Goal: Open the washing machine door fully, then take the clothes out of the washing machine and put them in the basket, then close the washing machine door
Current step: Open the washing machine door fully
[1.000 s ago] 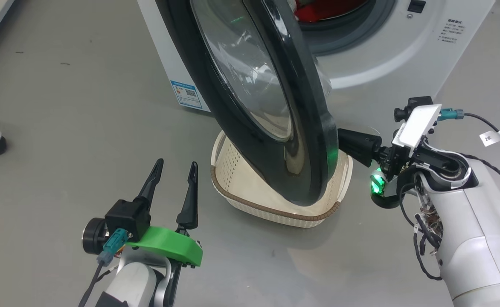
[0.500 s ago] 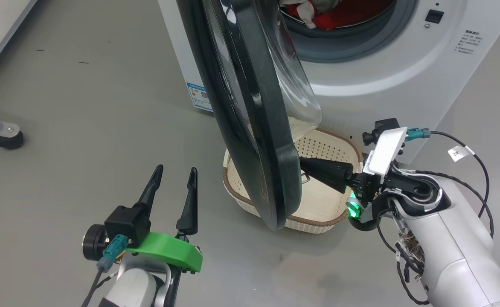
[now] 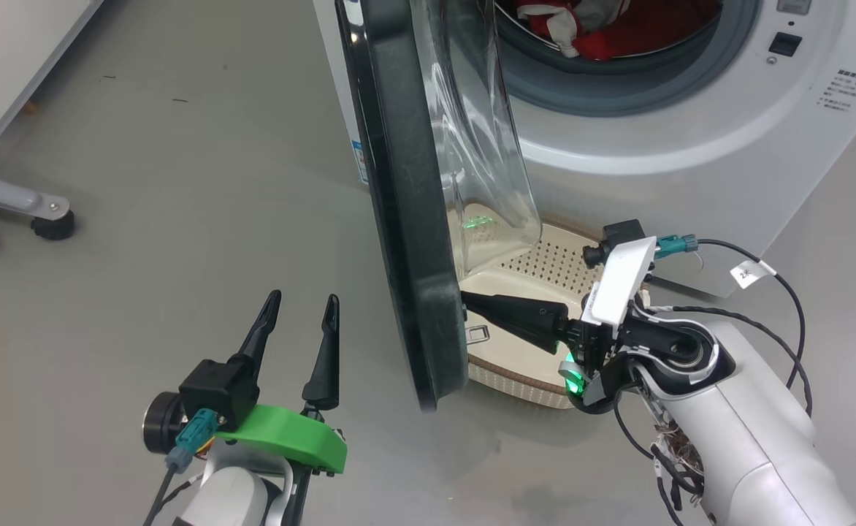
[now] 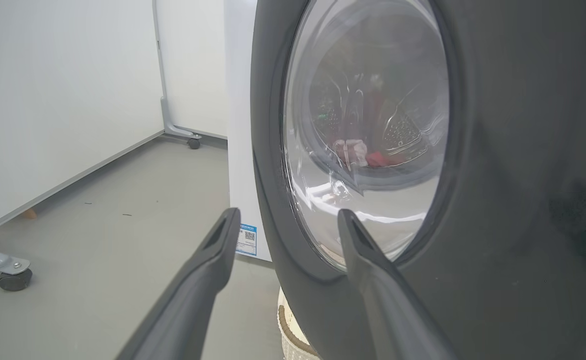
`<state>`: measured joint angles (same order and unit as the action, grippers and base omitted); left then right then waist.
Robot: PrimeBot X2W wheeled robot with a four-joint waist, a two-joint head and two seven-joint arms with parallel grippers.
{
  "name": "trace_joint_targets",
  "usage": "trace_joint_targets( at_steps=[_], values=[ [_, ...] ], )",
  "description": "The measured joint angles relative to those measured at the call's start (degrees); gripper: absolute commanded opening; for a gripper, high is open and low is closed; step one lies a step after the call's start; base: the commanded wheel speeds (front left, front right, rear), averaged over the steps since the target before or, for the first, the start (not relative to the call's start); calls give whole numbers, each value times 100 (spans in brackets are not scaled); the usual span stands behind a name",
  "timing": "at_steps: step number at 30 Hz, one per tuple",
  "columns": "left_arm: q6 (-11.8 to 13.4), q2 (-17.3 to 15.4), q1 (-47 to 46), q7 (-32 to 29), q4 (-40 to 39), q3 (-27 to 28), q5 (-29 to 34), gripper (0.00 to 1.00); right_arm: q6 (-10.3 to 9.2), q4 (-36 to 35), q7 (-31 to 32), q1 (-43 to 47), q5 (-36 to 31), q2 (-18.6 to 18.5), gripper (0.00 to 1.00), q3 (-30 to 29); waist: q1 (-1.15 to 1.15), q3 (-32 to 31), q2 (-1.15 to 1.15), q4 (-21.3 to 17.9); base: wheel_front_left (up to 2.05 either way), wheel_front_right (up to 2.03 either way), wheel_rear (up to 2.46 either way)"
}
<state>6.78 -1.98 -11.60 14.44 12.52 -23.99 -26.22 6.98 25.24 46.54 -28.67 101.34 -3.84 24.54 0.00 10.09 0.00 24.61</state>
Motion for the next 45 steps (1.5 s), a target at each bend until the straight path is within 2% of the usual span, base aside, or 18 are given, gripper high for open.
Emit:
trace_joint_targets(
  at_steps=[5,15,24,25,26,27,28,33,39,45],
  values=[
    [0,-3,44,0,-11,30,0,100,0,-65,-130,2,82,9,0,201,0,-11,0,32,0,0,0],
    [0,-3,101,0,-37,87,0,100,0,-108,-460,10,91,10,0,246,0,-13,0,21,0,0,0],
    [0,-3,104,0,-59,169,0,100,-1,-438,-945,151,97,20,0,-185,0,1,0,-71,0,0,0],
    [0,-3,105,0,-62,172,0,100,-1,-491,-1022,174,89,20,9,-272,0,4,0,-85,0,0,0],
    [0,-3,105,0,-66,178,0,100,0,-538,-1106,205,68,21,44,-358,0,7,0,-99,0,0,0],
    [0,-3,105,0,-70,183,0,100,-1,-580,-1171,235,41,16,92,-424,0,11,0,-112,0,0,0],
    [0,-2,105,0,-74,191,0,100,-1,-628,-1245,265,18,13,100,-490,0,15,0,-126,0,0,0],
    [0,-2,107,0,-113,253,0,100,0,-909,-1722,479,-242,-59,100,-831,0,38,0,-193,0,0,0],
    [0,-2,107,0,-140,303,0,100,-1,-1099,-2431,793,-903,-293,100,-1062,0,69,0,-254,0,0,0],
    [0,-2,107,0,-156,303,-11,100,0,-1468,-3216,898,-2181,-701,100,-953,0,90,0,-269,0,0,0]
  ],
)
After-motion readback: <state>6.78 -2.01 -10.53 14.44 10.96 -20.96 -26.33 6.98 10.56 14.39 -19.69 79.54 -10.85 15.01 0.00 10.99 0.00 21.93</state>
